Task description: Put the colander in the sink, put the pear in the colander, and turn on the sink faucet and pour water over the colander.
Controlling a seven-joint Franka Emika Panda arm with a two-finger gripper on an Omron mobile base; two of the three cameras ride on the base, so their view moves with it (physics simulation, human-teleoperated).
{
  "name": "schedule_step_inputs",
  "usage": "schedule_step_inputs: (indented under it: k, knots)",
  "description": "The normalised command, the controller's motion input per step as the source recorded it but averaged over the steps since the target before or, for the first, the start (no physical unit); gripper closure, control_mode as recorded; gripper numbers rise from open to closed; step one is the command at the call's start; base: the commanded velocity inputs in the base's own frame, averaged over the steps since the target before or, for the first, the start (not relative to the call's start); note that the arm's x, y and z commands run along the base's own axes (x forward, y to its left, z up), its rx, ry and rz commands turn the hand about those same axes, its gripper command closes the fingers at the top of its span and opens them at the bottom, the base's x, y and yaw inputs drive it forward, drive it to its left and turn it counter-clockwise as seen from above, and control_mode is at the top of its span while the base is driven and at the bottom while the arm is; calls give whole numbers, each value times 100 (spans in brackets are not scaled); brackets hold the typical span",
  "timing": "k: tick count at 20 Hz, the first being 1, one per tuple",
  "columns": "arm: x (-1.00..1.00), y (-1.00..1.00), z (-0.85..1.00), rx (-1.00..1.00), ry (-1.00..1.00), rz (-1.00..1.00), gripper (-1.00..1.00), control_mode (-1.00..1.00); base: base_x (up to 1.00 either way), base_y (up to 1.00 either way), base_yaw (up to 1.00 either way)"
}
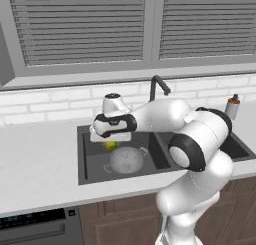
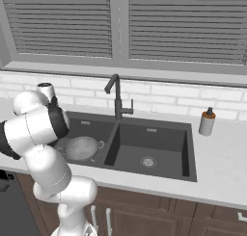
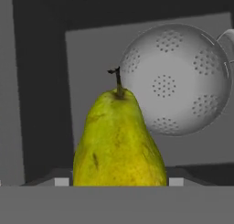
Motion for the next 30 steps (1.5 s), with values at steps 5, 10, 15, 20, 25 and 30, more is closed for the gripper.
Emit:
schedule_step_inputs:
  k: [5, 10, 15, 20, 25, 30]
  knots:
    - [25, -66, -1, -2, 15, -14, 100, -100, 0, 0, 0]
    - [14, -45, -48, -6, 9, -5, 100, -100, 0, 0, 0]
    - [21, -5, -84, -4, 1, -2, 100, -100, 0, 0, 0]
    - [30, 0, -87, -2, 0, -2, 100, -100, 0, 0, 0]
    - [21, -9, -34, 0, 0, 0, 100, -100, 0, 0, 0]
    - [24, -12, -5, 0, 0, 0, 100, -100, 0, 0, 0]
